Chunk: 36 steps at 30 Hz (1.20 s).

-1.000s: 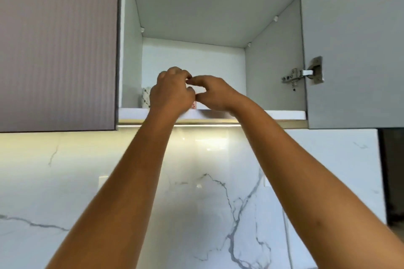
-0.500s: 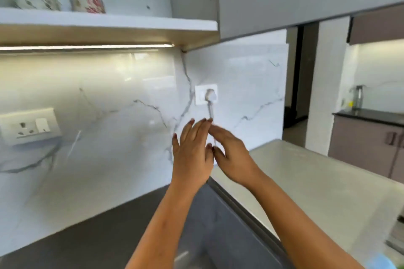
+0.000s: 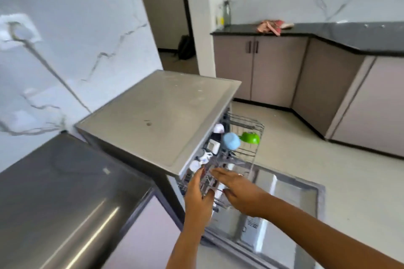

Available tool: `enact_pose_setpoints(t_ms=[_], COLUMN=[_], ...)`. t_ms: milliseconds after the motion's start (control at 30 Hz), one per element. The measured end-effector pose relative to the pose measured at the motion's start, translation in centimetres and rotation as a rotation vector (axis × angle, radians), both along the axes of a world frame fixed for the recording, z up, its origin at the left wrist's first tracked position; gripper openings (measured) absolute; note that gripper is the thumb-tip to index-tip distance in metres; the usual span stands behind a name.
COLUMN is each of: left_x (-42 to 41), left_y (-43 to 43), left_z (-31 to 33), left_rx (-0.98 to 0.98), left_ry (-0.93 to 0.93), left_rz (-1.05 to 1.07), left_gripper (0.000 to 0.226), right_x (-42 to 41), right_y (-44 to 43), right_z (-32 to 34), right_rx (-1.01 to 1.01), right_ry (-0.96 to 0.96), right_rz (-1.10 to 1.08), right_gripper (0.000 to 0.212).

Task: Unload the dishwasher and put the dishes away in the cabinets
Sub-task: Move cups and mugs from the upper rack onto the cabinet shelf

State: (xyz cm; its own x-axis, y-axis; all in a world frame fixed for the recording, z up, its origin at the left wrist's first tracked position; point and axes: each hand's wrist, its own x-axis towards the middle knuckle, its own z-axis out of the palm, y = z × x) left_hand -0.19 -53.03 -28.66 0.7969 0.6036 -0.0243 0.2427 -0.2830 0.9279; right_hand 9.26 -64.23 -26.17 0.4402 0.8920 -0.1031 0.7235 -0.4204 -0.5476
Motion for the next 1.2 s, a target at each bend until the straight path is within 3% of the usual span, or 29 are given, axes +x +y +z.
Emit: enact_pose_setpoints(t_ms=[133,367,533,867,1200], left_x=[1.3,3.2,7.1,14.9,19.3], left_y=[-3.6,-2.4,0.2,7.2,13.0], left_z=[-0.8,-4.1,-7.4,-15.0,-20.3], left_rx=[-0.421,-0.519,-0.643,-0.529,-0.081], left_ry=[0.109,0.315,0.306,0.390,0.454], left_rz=[0.028,0.025,0.258,0.427,0.471], left_gripper=[0.047,0.043,0.035,0.040,0.058], right_x=[2.9,7.9,9.9,14.1,22.8], right_y=[-6.4,-5.7,-2.1,6.5,14.5], right_z=[-0.9,-4.1,-8.2,-15.9,-22.5], right_rx=[-0.105,-0.133,-0.142,-0.150,-0.274], right_ry=[0.058,0.102,0.163,0.287,0.287], right_rz=[-0.077,-0.120,-0.062,-0.061,-0.136], right_gripper=[0.058,0.059,0.059,0.059,0.068])
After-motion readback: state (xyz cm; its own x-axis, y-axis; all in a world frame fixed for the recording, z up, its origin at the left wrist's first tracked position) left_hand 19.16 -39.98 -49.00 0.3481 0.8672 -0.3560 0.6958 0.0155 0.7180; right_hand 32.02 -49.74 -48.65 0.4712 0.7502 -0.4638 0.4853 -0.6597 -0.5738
